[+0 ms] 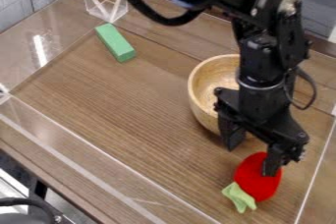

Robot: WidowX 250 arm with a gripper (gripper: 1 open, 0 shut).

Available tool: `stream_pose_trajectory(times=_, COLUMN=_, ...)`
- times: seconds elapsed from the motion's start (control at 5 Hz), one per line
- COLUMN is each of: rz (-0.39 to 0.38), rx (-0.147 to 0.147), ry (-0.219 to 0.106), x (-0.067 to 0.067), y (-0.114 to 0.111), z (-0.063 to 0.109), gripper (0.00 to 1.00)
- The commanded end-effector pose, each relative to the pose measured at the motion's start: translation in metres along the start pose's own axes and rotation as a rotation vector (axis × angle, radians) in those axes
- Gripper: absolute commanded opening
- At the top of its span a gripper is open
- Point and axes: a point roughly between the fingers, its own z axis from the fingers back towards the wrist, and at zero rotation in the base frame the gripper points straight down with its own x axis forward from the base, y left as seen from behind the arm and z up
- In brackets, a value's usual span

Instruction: Move the red object to the left side of the table

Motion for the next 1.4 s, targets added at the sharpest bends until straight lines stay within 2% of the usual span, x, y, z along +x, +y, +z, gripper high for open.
stream_pose_trajectory(times=0.0, rz=0.011, rx=-0.013, ry=-0.05, x=0.007, y=-0.012, z=0.001, gripper=1.0)
stream_pose_trajectory(times=0.2, rz=0.028, rx=-0.019, ry=-0.042, x=0.004, y=-0.017, z=-0.01, gripper=1.0)
stream_pose_trajectory(times=0.6, rz=-0.06, rx=-0.019, ry=-0.03, x=0.012, y=-0.015, z=-0.008, gripper=1.0)
stream_pose_trajectory(times=1.0, rz=0.012, rx=-0.01, ry=-0.036, x=0.019, y=-0.008, z=0.023, gripper=1.0)
stream_pose_trajectory(times=1.2, rz=0.112, rx=-0.007, ry=-0.049, x=0.018, y=-0.004, z=0.02, gripper=1.0)
